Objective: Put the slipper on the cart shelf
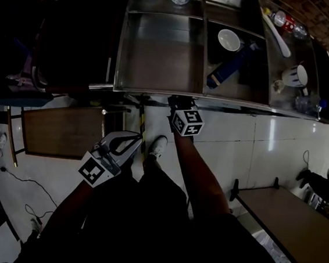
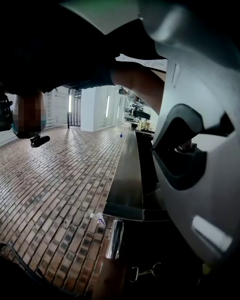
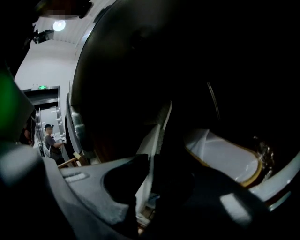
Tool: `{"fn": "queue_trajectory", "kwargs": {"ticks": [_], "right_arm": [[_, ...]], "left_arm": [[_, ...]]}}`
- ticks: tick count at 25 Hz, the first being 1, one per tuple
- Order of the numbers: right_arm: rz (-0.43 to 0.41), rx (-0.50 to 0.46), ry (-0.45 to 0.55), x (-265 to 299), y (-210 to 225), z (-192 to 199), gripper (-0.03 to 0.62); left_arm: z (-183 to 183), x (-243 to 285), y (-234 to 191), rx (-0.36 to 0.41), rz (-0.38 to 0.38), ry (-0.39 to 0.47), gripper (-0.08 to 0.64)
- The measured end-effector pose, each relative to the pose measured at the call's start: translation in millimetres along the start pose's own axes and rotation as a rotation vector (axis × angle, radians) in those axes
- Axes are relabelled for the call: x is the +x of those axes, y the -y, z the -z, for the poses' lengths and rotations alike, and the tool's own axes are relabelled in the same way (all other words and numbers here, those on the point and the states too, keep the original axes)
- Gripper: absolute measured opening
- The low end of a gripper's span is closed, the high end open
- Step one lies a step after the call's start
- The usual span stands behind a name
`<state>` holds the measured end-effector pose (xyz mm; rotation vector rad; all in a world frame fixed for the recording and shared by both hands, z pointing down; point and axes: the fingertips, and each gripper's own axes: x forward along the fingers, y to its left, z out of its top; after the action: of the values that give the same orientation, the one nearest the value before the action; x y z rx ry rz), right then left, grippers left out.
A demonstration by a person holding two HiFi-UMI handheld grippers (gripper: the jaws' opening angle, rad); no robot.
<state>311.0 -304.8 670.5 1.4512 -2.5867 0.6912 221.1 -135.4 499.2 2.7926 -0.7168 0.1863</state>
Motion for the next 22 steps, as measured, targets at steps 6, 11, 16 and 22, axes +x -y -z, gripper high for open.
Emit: {"fn": "queue_trajectory", "kwargs": {"ticks": [6,11,16,22], "right_arm": [[0.034,-0.07,0.022,12,10,-11,0.037],[0.035,-0.093,0.025,22,18,-15,0.04],[0.073,-0.093,0.005,28,30,-13,0.048],[0.105,-0.108,-0.011,33,41,-10,0.074]], "left_arm": [[-1,5,-7,0.019,-0.038,0.002,0.0],[-1,9,-6,0.016,-0.053,0.007,0.0],[2,4,-5,0.002,-0.082,-0.004,0.0],[4,2,-5,0.007,-0.109,-0.003,0.0]]}}
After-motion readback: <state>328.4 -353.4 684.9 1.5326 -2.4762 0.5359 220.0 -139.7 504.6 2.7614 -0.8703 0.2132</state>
